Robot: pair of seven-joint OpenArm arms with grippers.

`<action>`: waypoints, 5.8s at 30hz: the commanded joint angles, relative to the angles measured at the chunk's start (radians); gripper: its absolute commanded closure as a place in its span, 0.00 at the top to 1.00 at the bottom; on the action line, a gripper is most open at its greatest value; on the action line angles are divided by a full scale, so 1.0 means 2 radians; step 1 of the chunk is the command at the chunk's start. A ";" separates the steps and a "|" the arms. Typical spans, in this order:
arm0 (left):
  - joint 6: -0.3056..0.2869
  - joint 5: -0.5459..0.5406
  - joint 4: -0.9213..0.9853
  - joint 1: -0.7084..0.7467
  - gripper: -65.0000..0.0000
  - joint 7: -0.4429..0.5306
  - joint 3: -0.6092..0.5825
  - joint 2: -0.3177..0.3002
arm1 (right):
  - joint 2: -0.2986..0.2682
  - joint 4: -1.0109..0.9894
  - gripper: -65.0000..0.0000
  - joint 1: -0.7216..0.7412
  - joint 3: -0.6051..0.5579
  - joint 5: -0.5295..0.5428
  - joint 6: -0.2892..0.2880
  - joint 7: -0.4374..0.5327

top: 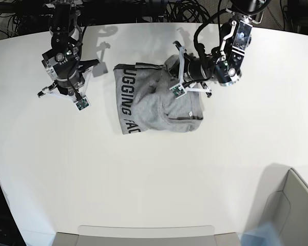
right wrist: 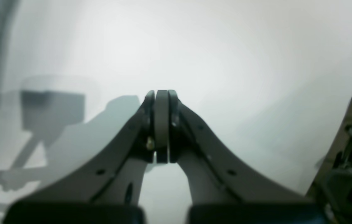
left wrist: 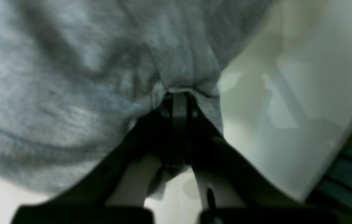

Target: Fold the T-shirt properly

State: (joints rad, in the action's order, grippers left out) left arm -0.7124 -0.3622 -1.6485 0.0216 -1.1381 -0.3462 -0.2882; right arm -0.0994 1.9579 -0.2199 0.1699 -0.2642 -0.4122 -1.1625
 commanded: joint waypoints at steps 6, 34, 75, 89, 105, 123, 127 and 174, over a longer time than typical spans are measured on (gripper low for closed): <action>0.007 0.026 0.088 -0.092 0.00 -0.004 0.002 -0.033 | -0.002 0.027 0.00 -0.020 0.027 -0.001 -0.013 0.006; 0.160 0.025 -0.015 -0.109 0.00 0.105 0.025 0.122 | 0.006 0.033 0.00 -0.037 0.107 -0.001 -0.012 0.074; 0.130 0.025 0.019 -0.102 0.00 0.167 0.170 0.039 | 0.006 0.031 0.00 -0.030 0.127 -0.003 -0.057 0.072; 0.130 0.025 0.216 -0.192 0.00 0.209 0.168 0.040 | 0.006 0.031 0.00 -0.037 0.129 -0.004 -0.057 0.071; 0.126 0.025 0.370 -0.168 0.00 0.299 0.170 -0.033 | 0.005 0.031 0.00 -0.034 0.127 -0.004 -0.057 0.071; 0.129 0.024 0.285 -0.131 0.00 0.309 0.189 -0.076 | 0.003 0.033 0.00 -0.015 0.126 -0.004 -0.057 0.074; 0.128 0.023 0.192 -0.100 0.00 0.309 0.249 -0.063 | 0.002 0.034 0.00 -0.011 0.127 -0.004 -0.057 0.074; 0.085 0.023 -0.136 0.182 0.00 0.238 0.404 0.032 | 0.005 0.050 0.00 -0.058 0.126 -0.004 -0.057 0.071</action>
State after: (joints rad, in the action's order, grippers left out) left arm -0.5430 -0.3065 -1.8950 0.3836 -0.6910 0.4545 -0.2131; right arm -0.0822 2.0354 -0.3363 0.4198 -0.2657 -0.5163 -1.0283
